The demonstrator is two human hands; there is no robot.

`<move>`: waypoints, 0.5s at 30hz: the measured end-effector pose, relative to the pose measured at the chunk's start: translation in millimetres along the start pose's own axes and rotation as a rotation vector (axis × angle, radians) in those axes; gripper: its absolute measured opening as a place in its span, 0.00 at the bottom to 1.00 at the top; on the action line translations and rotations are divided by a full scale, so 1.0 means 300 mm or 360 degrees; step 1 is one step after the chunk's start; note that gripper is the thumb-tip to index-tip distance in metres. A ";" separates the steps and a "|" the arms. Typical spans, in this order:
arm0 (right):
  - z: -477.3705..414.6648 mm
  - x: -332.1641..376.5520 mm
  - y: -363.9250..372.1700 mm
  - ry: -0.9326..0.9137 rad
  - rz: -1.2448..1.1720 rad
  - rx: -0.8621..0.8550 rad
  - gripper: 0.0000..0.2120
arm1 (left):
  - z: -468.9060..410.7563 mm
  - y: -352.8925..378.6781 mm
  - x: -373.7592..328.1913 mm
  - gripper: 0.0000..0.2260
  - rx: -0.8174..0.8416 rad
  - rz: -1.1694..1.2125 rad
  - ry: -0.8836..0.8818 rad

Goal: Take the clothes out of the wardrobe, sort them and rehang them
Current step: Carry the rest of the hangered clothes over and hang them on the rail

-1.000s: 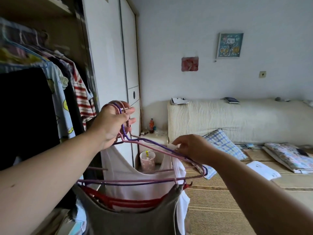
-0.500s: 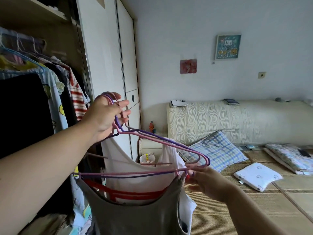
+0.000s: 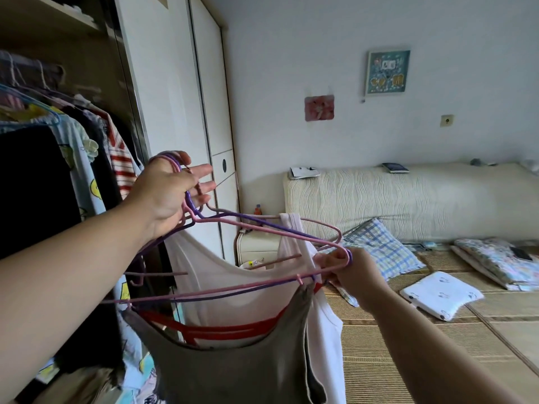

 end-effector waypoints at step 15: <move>-0.021 -0.048 -0.039 0.0010 -0.1332 0.0314 0.23 | -0.011 0.002 -0.017 0.14 -0.0136 0.0003 0.0041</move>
Point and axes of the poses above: each hand's wrist, its own z-axis away from the middle knuckle, its own y-axis out of the palm, x = y × z, the point moved 8 cm from there along -z, towards the middle knuckle, and after that the axes turned 7 degrees about x, right-handed, at the moved point
